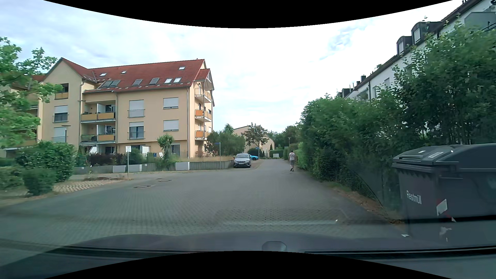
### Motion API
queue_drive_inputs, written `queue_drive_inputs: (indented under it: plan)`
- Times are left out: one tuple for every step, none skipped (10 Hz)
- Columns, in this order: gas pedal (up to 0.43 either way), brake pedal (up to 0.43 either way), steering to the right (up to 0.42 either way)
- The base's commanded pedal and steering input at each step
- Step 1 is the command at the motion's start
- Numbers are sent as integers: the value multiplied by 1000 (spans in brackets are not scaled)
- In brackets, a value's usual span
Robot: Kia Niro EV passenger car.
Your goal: Follow the waypoints while adhering to traffic rules and regulations
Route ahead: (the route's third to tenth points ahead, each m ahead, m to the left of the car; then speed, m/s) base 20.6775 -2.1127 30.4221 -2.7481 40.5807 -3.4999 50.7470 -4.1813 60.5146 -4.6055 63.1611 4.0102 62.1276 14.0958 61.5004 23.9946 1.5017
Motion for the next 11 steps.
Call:
queue_drive_inputs:
  plan:
    - [0,0,25]
    - [0,0,23]
    - [0,0,23]
    - [0,0,23]
    - [0,0,23]
    - [0,0,24]
    - [0,0,24]
    - [0,0,26]
    - [0,0,29]
    - [0,0,33]
    - [0,0,34]
